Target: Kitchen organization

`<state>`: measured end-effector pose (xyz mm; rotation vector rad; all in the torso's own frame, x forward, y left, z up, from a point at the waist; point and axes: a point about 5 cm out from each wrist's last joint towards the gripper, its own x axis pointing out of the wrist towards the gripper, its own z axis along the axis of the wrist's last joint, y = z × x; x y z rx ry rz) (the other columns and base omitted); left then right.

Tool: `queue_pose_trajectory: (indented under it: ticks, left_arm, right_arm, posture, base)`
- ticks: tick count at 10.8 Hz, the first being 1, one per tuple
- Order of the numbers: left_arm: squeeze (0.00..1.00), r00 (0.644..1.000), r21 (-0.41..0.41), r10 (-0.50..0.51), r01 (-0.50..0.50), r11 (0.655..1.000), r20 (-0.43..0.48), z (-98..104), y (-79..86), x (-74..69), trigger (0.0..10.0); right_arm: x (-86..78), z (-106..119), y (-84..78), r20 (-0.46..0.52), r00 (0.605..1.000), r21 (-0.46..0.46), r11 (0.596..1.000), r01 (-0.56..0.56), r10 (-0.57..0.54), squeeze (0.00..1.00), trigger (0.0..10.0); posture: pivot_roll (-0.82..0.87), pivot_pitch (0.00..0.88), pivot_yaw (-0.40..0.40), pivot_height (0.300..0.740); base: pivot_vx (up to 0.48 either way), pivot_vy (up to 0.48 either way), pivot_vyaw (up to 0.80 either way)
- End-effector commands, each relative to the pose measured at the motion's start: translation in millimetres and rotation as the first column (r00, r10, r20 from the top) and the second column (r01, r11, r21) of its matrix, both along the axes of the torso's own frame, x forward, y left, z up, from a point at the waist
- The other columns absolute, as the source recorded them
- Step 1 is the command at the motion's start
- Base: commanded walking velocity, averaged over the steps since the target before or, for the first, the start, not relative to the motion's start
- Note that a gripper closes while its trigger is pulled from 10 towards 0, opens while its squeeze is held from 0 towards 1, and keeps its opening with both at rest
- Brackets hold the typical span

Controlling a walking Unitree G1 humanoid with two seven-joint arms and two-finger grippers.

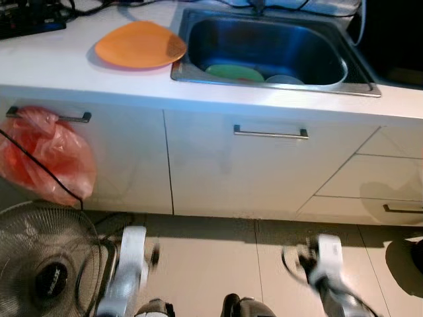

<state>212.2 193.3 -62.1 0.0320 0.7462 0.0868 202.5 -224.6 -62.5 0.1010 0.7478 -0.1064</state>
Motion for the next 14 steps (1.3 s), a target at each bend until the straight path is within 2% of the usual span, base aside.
queue_pose_trajectory:
  ticks: [1,3,4,7,14]
  left_arm:
    - [0.00,0.999,-0.013,0.021,-0.022,1.000,-0.045,-6.2,0.8,-8.4,10.0]
    - [0.00,0.996,-0.030,0.039,-0.042,0.999,-0.085,-9.6,1.1,-11.9,10.0]
    - [0.00,0.993,-0.056,0.045,-0.051,0.997,-0.105,-11.8,0.5,-14.5,10.0]
    - [0.00,0.987,-0.055,0.062,-0.071,0.996,-0.149,-15.9,0.8,-20.2,10.0]
    - [0.00,0.981,-0.072,0.040,-0.055,0.996,-0.191,-21.0,-5.2,-27.8,10.0]
  right_arm:
    - [-12.5,-6.6,-5.9,-0.059,0.998,-0.006,1.000,0.023,-0.023,0.00,10.0]
    - [-16.0,-9.4,-3.5,-0.079,0.996,0.008,1.000,0.030,-0.030,0.00,10.0]
    - [-15.6,-11.1,3.5,-0.089,0.996,0.025,1.000,0.009,-0.006,0.00,10.0]
    - [-17.7,-14.5,12.4,-0.121,0.992,0.046,0.998,-0.029,0.035,0.00,10.0]
    - [-29.2,-19.6,11.0,-0.157,0.986,0.062,0.997,-0.045,0.054,0.00,10.0]
  posture:
    - [0.05,0.089,-0.050,0.740]
    - [0.04,0.067,-0.045,0.740]
    - [0.04,0.050,-0.036,0.740]
    - [0.04,0.009,-0.035,0.740]
    - [0.04,0.000,-0.041,0.740]
  base:
    - [0.000,0.000,0.00]
    - [0.000,0.000,0.00]
    - [0.000,0.000,0.00]
    - [0.000,0.000,0.00]
    - [0.000,0.000,0.00]
